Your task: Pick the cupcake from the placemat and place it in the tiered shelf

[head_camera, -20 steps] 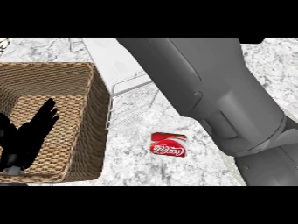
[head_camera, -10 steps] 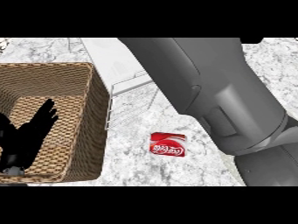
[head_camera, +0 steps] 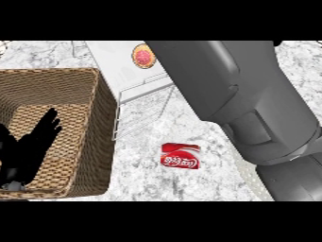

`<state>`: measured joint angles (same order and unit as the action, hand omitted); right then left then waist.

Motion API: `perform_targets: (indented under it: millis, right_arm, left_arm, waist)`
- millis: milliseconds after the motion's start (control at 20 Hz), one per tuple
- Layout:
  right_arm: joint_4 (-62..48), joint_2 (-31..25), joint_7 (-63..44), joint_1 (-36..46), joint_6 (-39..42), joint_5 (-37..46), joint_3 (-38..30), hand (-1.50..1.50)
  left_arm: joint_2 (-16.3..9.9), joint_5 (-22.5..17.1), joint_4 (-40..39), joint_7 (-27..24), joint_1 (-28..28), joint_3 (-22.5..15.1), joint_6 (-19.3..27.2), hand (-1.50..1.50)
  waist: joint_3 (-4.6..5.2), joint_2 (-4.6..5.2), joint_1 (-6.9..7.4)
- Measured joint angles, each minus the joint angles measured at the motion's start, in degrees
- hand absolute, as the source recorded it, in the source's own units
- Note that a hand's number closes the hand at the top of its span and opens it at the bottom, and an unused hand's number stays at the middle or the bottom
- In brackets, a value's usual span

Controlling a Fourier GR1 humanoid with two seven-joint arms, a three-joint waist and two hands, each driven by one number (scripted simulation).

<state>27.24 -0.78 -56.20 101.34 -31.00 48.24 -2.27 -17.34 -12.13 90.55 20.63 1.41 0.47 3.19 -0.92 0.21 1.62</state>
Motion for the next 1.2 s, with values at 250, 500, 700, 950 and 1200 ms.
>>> perform_targets:
  millis: [250, 500, 700, 950, 1200]
  right_arm:
    - [3.05, -0.03, 1.33, -0.31, -6.69, -1.32, -3.48, -1.50]
    - [4.42, -1.92, 0.74, -0.74, -11.75, 1.36, -4.67, -1.50]
    - [4.79, -5.46, -2.13, -1.04, -12.91, 5.26, -4.83, -1.50]
    - [8.77, -8.06, -4.48, -2.89, -14.80, 9.13, -6.03, -1.50]
    - [16.75, -10.24, -5.94, -6.64, -13.49, 8.69, -8.29, -1.50]
  left_arm:
    - [0.13, 0.10, 0.00, -0.63, 0.19, 0.15, -0.40, 0.00]
    - [0.25, 0.39, 0.13, -0.76, 0.94, 0.59, -0.64, 0.00]
    - [0.29, 0.40, 0.30, -0.13, 1.78, 1.35, -0.46, 0.00]
    - [0.52, 0.49, 0.64, -0.78, 3.40, 2.35, -0.57, 0.00]
    - [0.67, 0.44, 0.94, -0.99, 4.82, 3.26, -1.04, 0.00]
  waist:
    - [-0.02, -0.06, -0.17]
    - [-0.04, -0.39, -0.84]
    - [-0.03, -0.80, -1.88]
    - [-0.09, -1.48, -3.37]
    - [-0.19, -2.00, -4.74]
